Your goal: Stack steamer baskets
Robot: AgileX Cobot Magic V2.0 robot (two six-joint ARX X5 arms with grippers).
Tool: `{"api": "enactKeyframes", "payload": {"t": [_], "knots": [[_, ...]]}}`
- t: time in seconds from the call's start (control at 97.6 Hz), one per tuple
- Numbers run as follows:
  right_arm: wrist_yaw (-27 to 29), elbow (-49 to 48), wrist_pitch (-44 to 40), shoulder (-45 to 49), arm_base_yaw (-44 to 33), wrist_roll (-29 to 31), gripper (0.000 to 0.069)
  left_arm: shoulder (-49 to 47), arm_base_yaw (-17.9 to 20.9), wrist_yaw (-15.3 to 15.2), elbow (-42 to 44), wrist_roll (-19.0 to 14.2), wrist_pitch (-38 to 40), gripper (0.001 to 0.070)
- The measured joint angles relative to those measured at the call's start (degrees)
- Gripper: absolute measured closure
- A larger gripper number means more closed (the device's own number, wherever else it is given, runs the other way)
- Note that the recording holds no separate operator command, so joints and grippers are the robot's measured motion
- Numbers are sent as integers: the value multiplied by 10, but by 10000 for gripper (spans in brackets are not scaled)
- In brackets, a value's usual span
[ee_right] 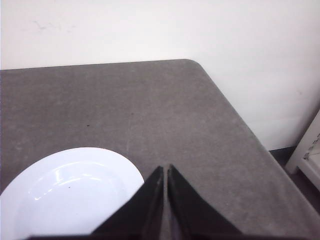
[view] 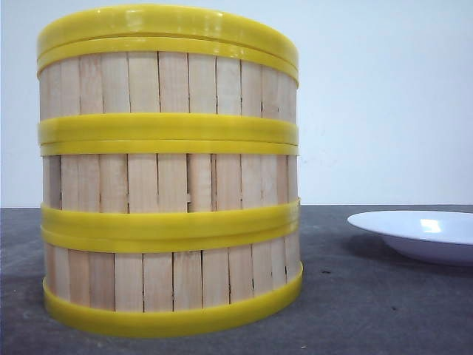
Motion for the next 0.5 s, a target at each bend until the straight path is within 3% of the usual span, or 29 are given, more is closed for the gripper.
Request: {"api": "enactKeyframes", "payload": {"t": [0.369,0.502], "knots": [[-228,-262,185,-151,-134,-21,682,0,0,0,0,0,0,681],[-267,-306,216,-181,-146,-22,682,0,0,0,0,0,0,681]]}}
